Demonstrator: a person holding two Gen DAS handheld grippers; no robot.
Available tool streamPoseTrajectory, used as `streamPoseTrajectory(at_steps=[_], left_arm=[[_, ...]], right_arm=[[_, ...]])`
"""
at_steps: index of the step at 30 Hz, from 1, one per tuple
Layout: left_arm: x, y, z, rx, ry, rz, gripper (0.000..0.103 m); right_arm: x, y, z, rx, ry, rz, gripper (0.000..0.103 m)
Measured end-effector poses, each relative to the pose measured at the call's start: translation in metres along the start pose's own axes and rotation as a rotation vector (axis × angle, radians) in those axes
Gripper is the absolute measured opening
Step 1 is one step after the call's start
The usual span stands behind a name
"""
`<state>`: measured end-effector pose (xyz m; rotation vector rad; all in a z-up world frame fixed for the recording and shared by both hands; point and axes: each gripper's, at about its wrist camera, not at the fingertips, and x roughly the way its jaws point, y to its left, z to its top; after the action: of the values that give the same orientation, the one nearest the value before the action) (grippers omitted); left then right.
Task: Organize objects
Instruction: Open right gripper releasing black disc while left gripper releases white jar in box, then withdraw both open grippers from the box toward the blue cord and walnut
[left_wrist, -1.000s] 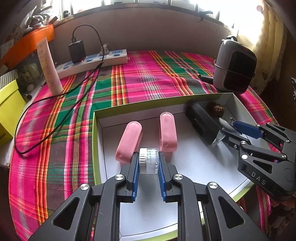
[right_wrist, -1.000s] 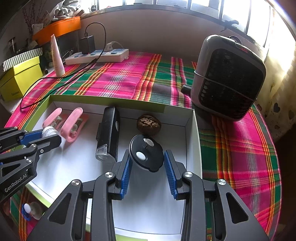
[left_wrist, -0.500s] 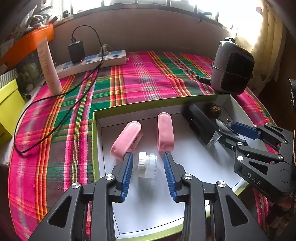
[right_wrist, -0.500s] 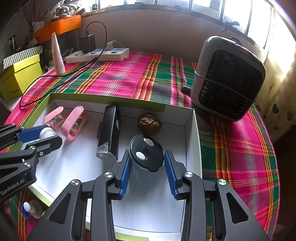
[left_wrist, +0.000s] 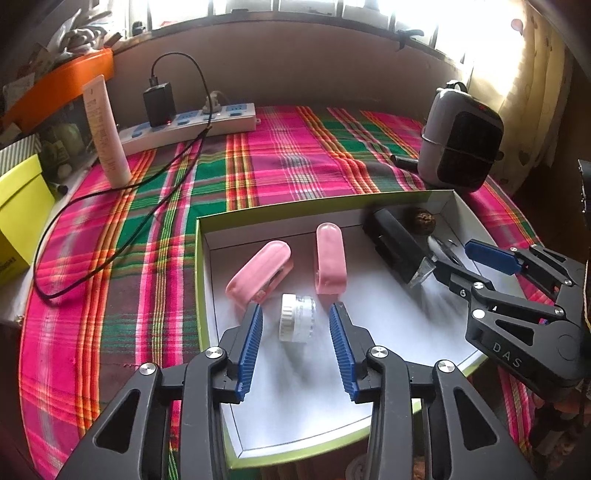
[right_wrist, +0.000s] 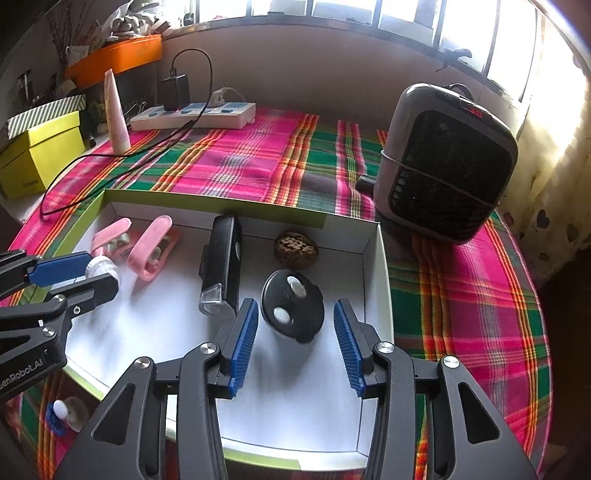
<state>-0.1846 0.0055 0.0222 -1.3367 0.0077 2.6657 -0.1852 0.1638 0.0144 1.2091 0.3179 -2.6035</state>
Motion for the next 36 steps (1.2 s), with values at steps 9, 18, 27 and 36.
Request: streamPoseTrajectory(at_steps=[9, 18, 27, 36], left_arm=[[-0.017, 0.001, -0.005, -0.013, -0.031, -0.002, 0.04], [-0.033, 0.0, -0.016, -0.023, -0.053, -0.004, 0.04], [-0.048, 0.0, -0.027, -0.03, -0.075, -0.004, 0.04], [-0.064, -0.004, -0.039, -0.017, -0.107, 0.032, 0.04]], right_arm=[[-0.014, 0.002, -0.007, 0.03, -0.021, 0.01, 0.044], [-0.03, 0.006, -0.015, 0.052, -0.043, 0.014, 0.044], [-0.048, 0.013, -0.024, 0.064, -0.068, 0.027, 0.044], [-0.066, 0.02, -0.036, 0.07, -0.09, 0.045, 0.044]])
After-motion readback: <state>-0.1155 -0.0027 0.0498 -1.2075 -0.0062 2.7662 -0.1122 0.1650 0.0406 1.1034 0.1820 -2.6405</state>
